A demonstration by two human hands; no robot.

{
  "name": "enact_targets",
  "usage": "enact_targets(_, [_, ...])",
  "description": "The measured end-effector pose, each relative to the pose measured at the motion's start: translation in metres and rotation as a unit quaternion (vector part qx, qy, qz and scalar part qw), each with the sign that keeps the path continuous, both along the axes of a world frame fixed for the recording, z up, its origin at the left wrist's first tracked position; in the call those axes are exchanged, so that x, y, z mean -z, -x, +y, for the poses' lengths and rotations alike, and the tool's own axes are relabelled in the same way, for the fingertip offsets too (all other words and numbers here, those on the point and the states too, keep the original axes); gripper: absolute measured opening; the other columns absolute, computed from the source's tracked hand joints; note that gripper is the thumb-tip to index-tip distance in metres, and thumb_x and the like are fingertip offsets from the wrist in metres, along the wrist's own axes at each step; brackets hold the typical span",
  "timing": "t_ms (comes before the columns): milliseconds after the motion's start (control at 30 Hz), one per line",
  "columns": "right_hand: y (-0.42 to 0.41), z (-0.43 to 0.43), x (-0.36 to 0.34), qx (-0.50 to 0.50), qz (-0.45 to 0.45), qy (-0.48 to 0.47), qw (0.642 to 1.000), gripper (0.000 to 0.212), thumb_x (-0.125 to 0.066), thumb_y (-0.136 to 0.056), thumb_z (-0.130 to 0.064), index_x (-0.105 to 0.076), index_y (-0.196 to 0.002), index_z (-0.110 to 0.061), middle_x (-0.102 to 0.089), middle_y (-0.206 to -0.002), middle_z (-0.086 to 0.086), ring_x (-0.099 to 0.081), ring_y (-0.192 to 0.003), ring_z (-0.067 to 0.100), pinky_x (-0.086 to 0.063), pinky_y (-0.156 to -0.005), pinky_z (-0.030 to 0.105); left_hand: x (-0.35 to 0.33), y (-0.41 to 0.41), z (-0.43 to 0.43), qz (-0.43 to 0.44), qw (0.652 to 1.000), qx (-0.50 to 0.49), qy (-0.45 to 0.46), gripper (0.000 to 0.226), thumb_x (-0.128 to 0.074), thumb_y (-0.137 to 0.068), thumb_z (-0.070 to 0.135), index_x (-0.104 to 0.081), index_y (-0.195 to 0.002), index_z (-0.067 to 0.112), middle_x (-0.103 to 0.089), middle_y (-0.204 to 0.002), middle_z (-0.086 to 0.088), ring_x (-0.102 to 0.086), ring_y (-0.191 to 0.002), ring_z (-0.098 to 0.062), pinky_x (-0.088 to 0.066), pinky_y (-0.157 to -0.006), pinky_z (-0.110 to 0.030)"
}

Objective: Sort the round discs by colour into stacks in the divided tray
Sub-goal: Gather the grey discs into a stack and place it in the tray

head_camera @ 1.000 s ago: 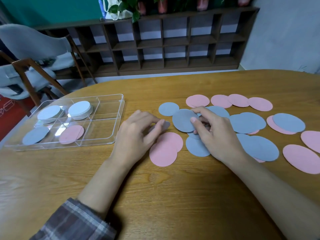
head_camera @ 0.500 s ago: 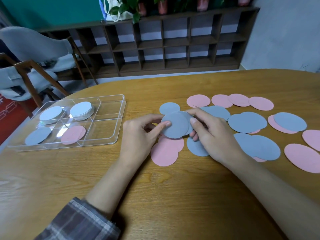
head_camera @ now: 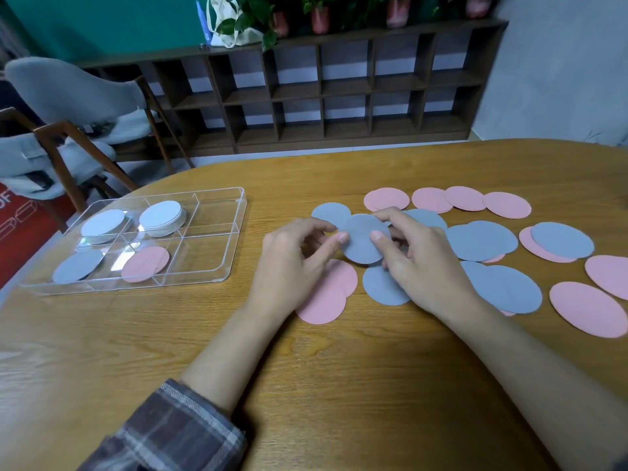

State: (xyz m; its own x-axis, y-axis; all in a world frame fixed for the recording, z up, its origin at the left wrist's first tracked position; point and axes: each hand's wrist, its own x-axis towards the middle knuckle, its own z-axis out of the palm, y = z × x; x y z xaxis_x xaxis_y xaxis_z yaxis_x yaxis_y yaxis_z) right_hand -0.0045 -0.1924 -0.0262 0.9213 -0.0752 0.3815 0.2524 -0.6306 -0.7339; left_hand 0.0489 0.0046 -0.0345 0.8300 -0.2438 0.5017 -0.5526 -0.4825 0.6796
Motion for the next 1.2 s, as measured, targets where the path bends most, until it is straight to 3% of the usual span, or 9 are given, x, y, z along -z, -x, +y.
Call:
enact_targets(67, [-0.004, -0.006, 0.001, 0.032, -0.006, -0.006, 0.999, 0.016, -0.054, -0.104, -0.024, -0.063, -0.117, -0.027, -0.065, -0.069, 0.003, -0.064, -0.069, 0.022, -0.052, -0.069, 0.044, 0.004, -0.011, -0.001, -0.02, 0.998, -0.003, -0.054, 0.028, -0.07, -0.097, 0.04, -0.076, -0.114, 0.018, -0.074, -0.101, 0.008, -0.066, -0.089, -0.004, -0.051, -0.083, -0.023])
enact_targets(200, [-0.008, -0.011, 0.005, 0.067, -0.006, -0.016, 0.998, 0.015, -0.054, -0.104, -0.026, -0.061, -0.117, -0.03, -0.065, -0.07, 0.009, -0.064, -0.07, 0.026, -0.052, -0.069, 0.045, 0.01, -0.039, -0.011, 0.004, 0.988, -0.003, -0.156, 0.045, -0.065, -0.1, 0.04, -0.062, -0.14, 0.019, -0.061, -0.144, 0.002, -0.054, -0.135, -0.019, -0.041, -0.114, -0.036])
enact_targets(300, [-0.009, -0.013, 0.007, 0.082, 0.003, -0.02, 0.996, 0.018, -0.054, -0.104, -0.028, -0.059, -0.122, -0.029, -0.066, -0.073, 0.01, -0.064, -0.072, 0.026, -0.052, -0.07, 0.046, 0.013, -0.051, -0.017, 0.06, 0.979, -0.007, -0.196, 0.057, -0.066, -0.098, 0.043, -0.056, -0.148, 0.019, -0.049, -0.158, -0.001, -0.042, -0.148, -0.019, -0.034, -0.121, -0.037])
enact_targets(500, [-0.01, -0.013, 0.007, 0.084, 0.018, -0.009, 0.996, 0.02, -0.054, -0.105, -0.029, -0.061, -0.123, -0.028, -0.069, -0.078, 0.006, -0.065, -0.071, 0.02, -0.054, -0.068, 0.043, 0.008, -0.045, -0.015, 0.028, 0.975, -0.037, -0.219, 0.042, -0.07, -0.096, 0.044, -0.068, -0.131, 0.02, -0.07, -0.129, 0.002, -0.062, -0.119, -0.022, -0.052, -0.095, -0.041])
enact_targets(667, [-0.009, -0.015, 0.005, 0.095, 0.025, -0.016, 0.995, 0.02, -0.054, -0.105, -0.027, -0.06, -0.123, -0.027, -0.071, -0.085, 0.009, -0.066, -0.073, 0.023, -0.054, -0.071, 0.045, 0.004, -0.032, -0.009, -0.015, 0.974, -0.036, -0.223, 0.023, -0.058, -0.103, 0.041, -0.073, -0.108, 0.024, -0.074, -0.102, 0.007, -0.066, -0.095, -0.021, -0.054, -0.075, -0.042])
enact_targets(900, [-0.009, -0.016, 0.005, 0.097, 0.033, -0.006, 0.995, 0.02, -0.053, -0.105, -0.024, -0.063, -0.122, -0.026, -0.068, -0.086, 0.003, -0.064, -0.076, 0.017, -0.049, -0.068, 0.033, 0.003, -0.022, -0.004, -0.092, 0.983, -0.038, -0.155, 0.02, -0.05, -0.108, 0.026, -0.067, -0.101, 0.017, -0.071, -0.094, 0.005, -0.054, -0.084, -0.02, -0.05, -0.073, -0.044])
enact_targets(1033, [-0.009, -0.017, 0.005, 0.094, 0.026, 0.0, 0.995, 0.02, -0.052, -0.105, -0.021, -0.064, -0.12, -0.023, -0.063, -0.08, -0.002, -0.058, -0.073, 0.012, -0.039, -0.062, 0.021, -0.003, -0.015, -0.007, -0.127, 0.988, -0.036, -0.081, 0.015, -0.057, -0.105, 0.013, -0.069, -0.096, 0.01, -0.071, -0.092, 0.003, -0.057, -0.083, -0.017, -0.045, -0.076, -0.027])
enact_targets(1133, [-0.009, -0.014, 0.004, 0.074, 0.028, -0.001, 0.997, 0.024, -0.049, -0.106, -0.021, -0.064, -0.123, -0.025, -0.064, -0.084, -0.005, -0.06, -0.077, 0.012, -0.043, -0.067, 0.024, -0.006, -0.008, -0.011, -0.109, 0.993, -0.024, -0.042, 0.013, -0.06, -0.104, 0.011, -0.071, -0.098, 0.01, -0.072, -0.09, 0.006, -0.057, -0.078, -0.006, -0.041, -0.073, -0.012])
enact_targets(1200, [-0.008, -0.012, 0.002, 0.057, 0.031, -0.01, 0.998, 0.028, -0.046, -0.107, -0.019, -0.064, -0.126, -0.027, -0.064, -0.085, -0.01, -0.062, -0.083, 0.014, -0.047, -0.074, 0.029, -0.005, -0.006, -0.013, -0.086, 0.996, -0.01, -0.036, 0.012, -0.061, -0.103, 0.013, -0.073, -0.103, 0.011, -0.074, -0.091, 0.007, -0.061, -0.078, -0.005, -0.046, -0.072, -0.015])
